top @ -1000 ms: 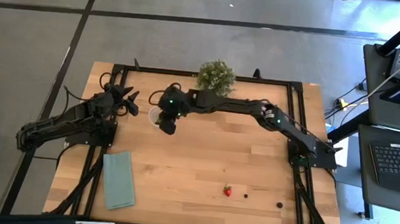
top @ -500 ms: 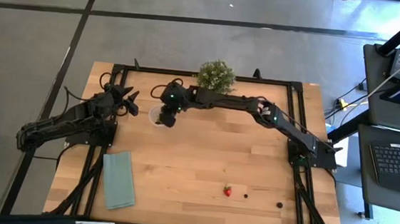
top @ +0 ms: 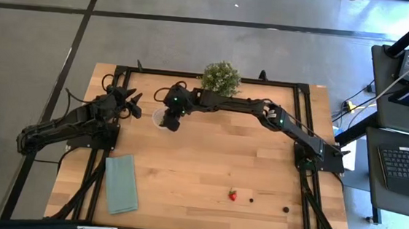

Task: Pick and placing Produce into tupperware
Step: Put the blackberry into the transparent container, then put the red strawberry into the transparent container

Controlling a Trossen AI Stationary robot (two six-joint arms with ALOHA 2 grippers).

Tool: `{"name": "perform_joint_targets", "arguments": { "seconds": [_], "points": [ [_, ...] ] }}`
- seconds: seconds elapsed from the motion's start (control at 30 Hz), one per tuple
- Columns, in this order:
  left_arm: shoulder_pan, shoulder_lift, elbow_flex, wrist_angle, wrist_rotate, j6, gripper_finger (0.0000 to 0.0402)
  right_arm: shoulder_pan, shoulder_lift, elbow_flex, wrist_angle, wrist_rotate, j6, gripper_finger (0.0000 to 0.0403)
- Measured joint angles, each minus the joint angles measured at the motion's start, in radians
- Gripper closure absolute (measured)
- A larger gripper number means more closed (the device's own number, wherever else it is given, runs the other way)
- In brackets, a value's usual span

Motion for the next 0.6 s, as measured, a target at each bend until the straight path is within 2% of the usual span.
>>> {"name": "perform_joint_targets", "arguments": {
  "seconds": [0.37, 0.53, 0.6],
  "points": [
    [0.0, 0.0, 0.0, 0.0, 0.0, 0.0, 0.0257, 0.0, 0.0, 0.005, -0.008, -0.051, 0.009, 0.0181],
    [0.0, 0.0, 0.0, 0.0, 0.0, 0.0, 0.0257, -0.002, -0.021, 0.12, -0.127, -0.051, -0.037, 0.0163],
    [0.0, 0.0, 0.0, 0.0, 0.0, 0.0, 0.0257, -0.004, -0.094, 0.091, -0.104, -0.051, -0.064, 0.0163]
  ]
}}
